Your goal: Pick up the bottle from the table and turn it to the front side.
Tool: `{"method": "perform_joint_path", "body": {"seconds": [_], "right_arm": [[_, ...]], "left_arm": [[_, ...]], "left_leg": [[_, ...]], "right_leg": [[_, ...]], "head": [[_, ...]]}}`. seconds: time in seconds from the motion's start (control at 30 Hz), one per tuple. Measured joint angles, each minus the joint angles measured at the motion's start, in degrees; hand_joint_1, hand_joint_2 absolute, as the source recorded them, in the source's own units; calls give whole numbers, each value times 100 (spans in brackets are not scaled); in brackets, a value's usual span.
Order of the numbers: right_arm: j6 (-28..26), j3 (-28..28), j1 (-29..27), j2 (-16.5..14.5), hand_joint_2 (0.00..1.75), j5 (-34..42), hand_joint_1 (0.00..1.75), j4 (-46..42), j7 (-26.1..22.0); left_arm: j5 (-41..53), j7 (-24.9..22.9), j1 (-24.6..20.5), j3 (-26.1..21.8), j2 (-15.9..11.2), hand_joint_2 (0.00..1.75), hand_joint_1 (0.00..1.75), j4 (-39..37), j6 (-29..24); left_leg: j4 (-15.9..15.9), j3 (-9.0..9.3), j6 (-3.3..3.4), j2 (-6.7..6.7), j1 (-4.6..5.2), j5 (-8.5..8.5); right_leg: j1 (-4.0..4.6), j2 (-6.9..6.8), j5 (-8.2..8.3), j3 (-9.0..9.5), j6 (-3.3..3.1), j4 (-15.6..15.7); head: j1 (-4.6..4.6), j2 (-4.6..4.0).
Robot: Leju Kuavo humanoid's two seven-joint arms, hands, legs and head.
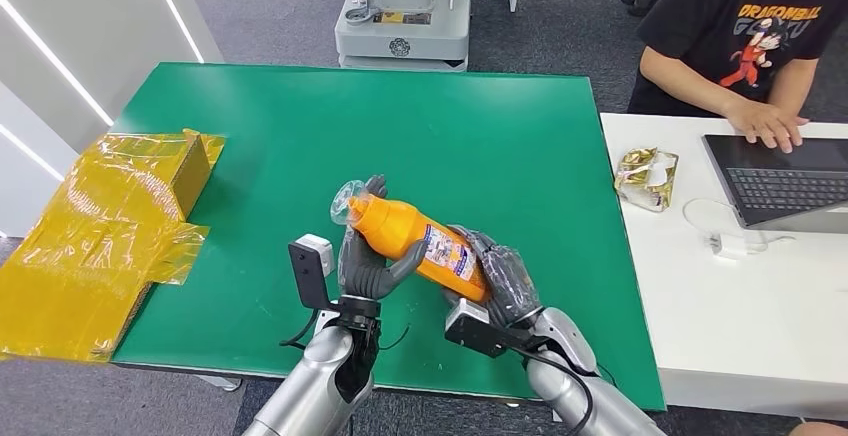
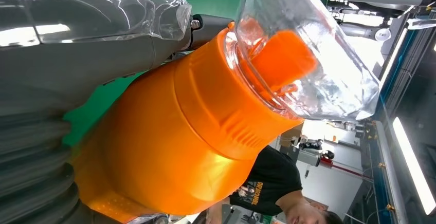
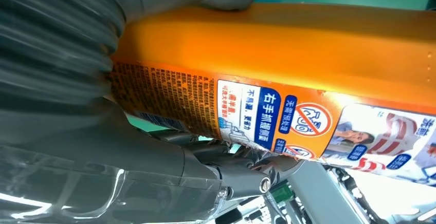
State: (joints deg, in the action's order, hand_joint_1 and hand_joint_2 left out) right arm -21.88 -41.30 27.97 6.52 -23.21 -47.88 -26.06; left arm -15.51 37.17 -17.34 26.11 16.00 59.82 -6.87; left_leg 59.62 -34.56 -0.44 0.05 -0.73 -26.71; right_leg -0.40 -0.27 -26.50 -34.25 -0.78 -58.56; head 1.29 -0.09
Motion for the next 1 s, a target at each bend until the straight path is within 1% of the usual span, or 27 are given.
{"method": "perform_joint_path", "body": {"seconds": [0.13, 0.37, 0.4, 0.43, 0.5, 0.53, 0.57, 1.0], "right_arm": [[298, -1, 92, -12, 175, -169, 175, 92, 43], [654, -9, 156, -33, 175, -507, 175, 221, 127], [697, -9, 158, -34, 175, -547, 175, 232, 128], [731, -9, 159, -34, 175, -586, 175, 239, 128], [780, -8, 160, -34, 175, -655, 175, 242, 130], [794, -8, 160, -34, 175, -685, 175, 242, 133], [803, -7, 159, -34, 175, -714, 175, 242, 136], [910, 26, 123, -34, 175, -896, 175, 183, 166]], "left_arm": [[74, 29, 2, -3, -17, 175, 0, -16, -17], [236, 72, 10, -13, -64, 175, 0, -26, -91], [253, 73, 12, -15, -73, 175, 3, -26, -97], [267, 75, 13, -16, -81, 175, 30, -26, -98], [287, 83, 18, -18, -92, 175, 117, -26, -98], [298, 88, 21, -19, -95, 175, 158, -26, -96], [310, 93, 27, -19, -96, 175, 175, -26, -92], [393, 126, 89, -19, -92, 175, 175, -25, 19]], "left_leg": [[0, -1, 0, -1, 0, 0], [0, -1, 0, -1, 0, 0], [0, -1, 0, -1, 0, 0], [0, -2, 0, -1, 0, 0], [0, -2, 0, -1, 0, 0], [0, -2, 0, -1, 0, 0], [0, -2, 0, -1, 0, 0], [0, -1, 0, -1, 0, 0]], "right_leg": [[0, -1, 0, 0, 0, 0], [0, -2, 0, 0, 0, -1], [0, -2, 0, 0, 0, 0], [0, -2, 0, 0, 0, 0], [0, -2, 0, 0, 0, 0], [0, -2, 0, 0, 0, 0], [0, -2, 0, 0, 0, 0], [0, -2, 0, -1, 0, 0]], "head": [[0, 0], [-1, 0], [-1, 0], [-1, 0], [-1, 0], [-1, 0], [0, 0], [0, 0]]}}
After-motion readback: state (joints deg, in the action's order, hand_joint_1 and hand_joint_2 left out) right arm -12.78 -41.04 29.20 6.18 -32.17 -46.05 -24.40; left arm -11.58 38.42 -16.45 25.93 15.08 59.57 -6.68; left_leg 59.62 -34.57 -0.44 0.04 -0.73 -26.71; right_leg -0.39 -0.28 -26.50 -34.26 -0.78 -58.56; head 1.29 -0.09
